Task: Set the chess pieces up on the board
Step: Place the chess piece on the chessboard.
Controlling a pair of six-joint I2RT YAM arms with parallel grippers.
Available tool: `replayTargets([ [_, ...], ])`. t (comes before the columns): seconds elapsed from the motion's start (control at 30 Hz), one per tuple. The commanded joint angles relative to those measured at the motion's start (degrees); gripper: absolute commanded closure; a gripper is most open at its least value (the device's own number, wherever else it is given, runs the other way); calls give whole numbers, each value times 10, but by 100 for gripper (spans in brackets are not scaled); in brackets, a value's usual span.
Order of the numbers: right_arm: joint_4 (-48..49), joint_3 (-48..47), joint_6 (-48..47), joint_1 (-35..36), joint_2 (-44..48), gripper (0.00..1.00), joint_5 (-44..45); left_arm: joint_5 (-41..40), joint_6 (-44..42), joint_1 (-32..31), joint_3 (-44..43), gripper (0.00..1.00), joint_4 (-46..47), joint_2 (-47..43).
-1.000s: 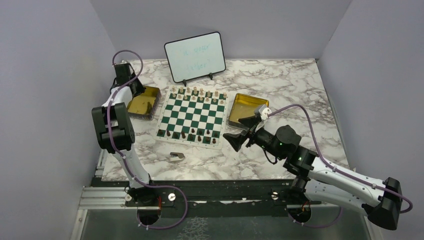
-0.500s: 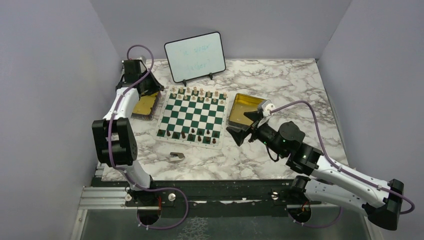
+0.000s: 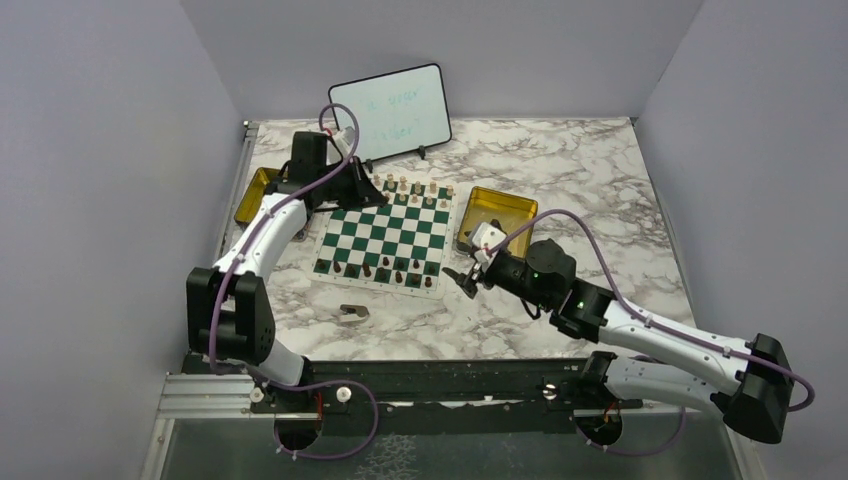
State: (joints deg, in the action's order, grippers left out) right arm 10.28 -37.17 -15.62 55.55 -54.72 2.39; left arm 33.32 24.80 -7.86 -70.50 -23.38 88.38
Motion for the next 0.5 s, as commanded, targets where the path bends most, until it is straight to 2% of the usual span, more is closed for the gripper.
replayTargets([
  [0.0, 35, 15, -99, 3, -7, 23, -70, 75, -5, -34, 33, 94, -12, -51],
  [0.1, 55, 26, -132, 2, -9, 34, -92, 94, -6, -61, 56, 94, -12, -71],
  [0.17, 57, 27, -161, 2, -16, 36, -111, 103, -7, -80, 68, 94, -12, -82],
  [0.47, 25, 9, -269, 2, -60, 33, -151, 155, -8, -165, 107, 94, -13, -112],
])
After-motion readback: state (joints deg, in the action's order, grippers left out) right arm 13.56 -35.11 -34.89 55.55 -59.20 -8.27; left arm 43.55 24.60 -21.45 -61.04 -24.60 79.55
